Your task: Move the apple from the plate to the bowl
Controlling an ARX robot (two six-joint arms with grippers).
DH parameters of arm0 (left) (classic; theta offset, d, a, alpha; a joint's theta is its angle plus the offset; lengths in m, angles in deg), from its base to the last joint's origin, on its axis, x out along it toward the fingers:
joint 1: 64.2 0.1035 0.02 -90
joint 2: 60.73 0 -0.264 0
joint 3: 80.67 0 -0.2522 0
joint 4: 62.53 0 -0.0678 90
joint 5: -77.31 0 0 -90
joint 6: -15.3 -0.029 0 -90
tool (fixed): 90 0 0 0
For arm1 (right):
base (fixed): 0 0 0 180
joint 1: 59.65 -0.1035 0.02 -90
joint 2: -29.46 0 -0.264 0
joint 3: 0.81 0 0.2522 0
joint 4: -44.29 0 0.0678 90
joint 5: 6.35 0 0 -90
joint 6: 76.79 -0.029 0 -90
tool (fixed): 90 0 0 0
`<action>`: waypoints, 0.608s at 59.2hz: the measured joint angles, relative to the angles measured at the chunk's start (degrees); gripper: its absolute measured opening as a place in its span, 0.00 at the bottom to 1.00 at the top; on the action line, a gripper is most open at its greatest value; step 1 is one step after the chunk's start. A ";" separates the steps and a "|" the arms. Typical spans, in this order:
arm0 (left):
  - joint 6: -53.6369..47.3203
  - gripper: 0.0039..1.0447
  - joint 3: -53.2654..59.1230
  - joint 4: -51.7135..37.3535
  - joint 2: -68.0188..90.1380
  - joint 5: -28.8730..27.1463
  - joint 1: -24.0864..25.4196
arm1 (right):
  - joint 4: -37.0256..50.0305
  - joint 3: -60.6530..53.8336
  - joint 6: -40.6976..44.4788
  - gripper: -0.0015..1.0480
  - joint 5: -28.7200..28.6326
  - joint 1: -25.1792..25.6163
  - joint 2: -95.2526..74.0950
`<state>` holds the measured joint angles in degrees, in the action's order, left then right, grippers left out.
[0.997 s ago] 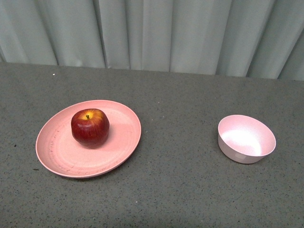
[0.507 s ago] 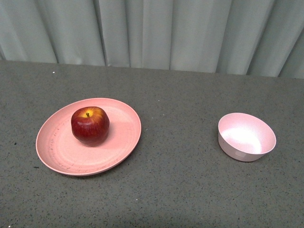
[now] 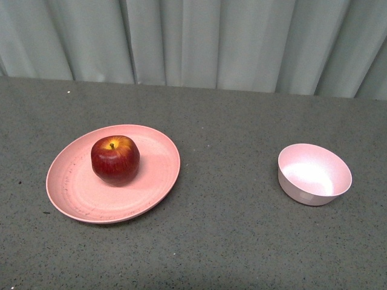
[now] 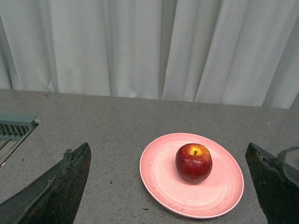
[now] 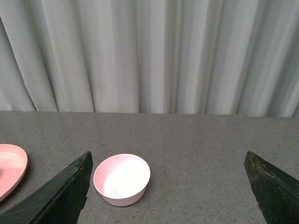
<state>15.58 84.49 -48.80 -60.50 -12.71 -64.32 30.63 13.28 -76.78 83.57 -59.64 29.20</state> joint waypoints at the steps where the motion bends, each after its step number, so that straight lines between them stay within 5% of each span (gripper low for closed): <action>1: 0.00 0.94 0.00 0.00 0.00 0.00 0.00 | 0.00 0.00 0.00 0.91 0.00 0.00 0.00; 36: 0.00 0.94 0.00 0.00 0.00 0.00 0.00 | -2.71 0.81 1.20 0.91 2.58 -0.87 -1.18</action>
<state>15.58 84.49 -48.80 -60.50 -12.71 -64.32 27.92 14.09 -75.57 86.15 -60.52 28.02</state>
